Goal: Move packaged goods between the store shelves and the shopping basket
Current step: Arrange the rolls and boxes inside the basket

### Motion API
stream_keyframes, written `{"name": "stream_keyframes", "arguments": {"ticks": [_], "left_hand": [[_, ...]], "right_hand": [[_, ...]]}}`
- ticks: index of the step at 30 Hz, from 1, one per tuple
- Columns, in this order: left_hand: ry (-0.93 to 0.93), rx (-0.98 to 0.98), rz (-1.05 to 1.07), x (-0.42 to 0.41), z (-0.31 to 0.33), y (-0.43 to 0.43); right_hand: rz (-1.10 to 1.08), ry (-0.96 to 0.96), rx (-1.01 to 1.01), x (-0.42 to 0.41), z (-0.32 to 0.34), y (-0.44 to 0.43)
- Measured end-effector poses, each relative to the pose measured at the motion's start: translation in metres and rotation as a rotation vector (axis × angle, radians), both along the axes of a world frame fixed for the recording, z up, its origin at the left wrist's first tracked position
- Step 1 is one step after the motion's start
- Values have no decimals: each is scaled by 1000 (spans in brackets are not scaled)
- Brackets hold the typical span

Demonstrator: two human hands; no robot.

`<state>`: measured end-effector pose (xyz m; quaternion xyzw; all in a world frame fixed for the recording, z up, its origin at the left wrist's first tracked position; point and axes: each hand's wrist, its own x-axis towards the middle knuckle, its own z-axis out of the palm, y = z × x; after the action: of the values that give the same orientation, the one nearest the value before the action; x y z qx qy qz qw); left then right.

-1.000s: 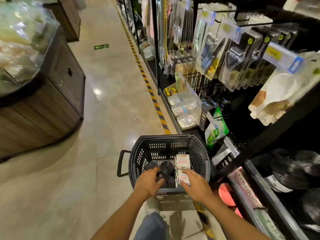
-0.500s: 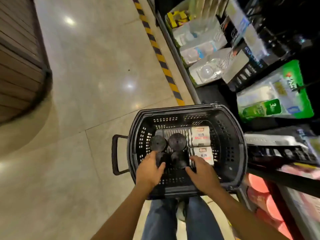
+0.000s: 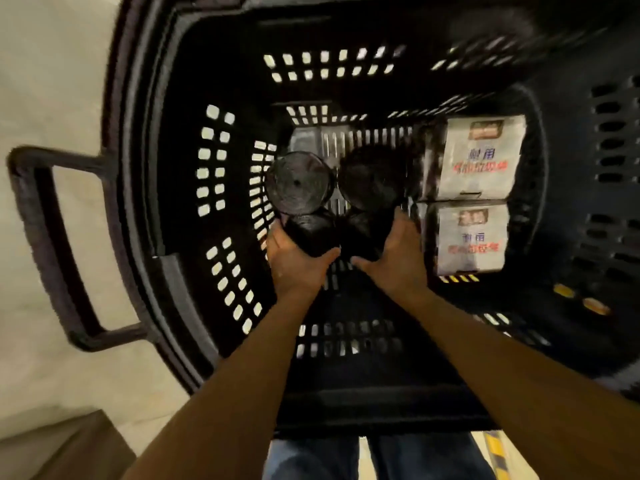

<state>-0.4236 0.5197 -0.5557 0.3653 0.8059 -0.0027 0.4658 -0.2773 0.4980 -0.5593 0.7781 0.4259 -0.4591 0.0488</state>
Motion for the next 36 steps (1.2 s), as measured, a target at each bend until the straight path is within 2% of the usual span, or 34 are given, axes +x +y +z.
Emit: {"name": "stream_keyframes", "arguments": {"ticks": [6,11,20,27,33,36], "left_hand": [[72,17,-72,8,-39,-13],[177,32,-245,11,-49,-20],[191,80,-262,7,-44,-16],[106,192,-187,-1,2,-11],[95,298,-220,-10,73,5],[28,326,-204,-10,117,24]], "right_hand": [[106,-161,-30,-16,-35,-7],[200,-315,-40,-19,-48,-3],[198,-322,48,-12,-45,-2],[121,-107,83,-1,-1,2],[56,-115,215,-3,65,15],[63,-82,248,4,109,34]]}}
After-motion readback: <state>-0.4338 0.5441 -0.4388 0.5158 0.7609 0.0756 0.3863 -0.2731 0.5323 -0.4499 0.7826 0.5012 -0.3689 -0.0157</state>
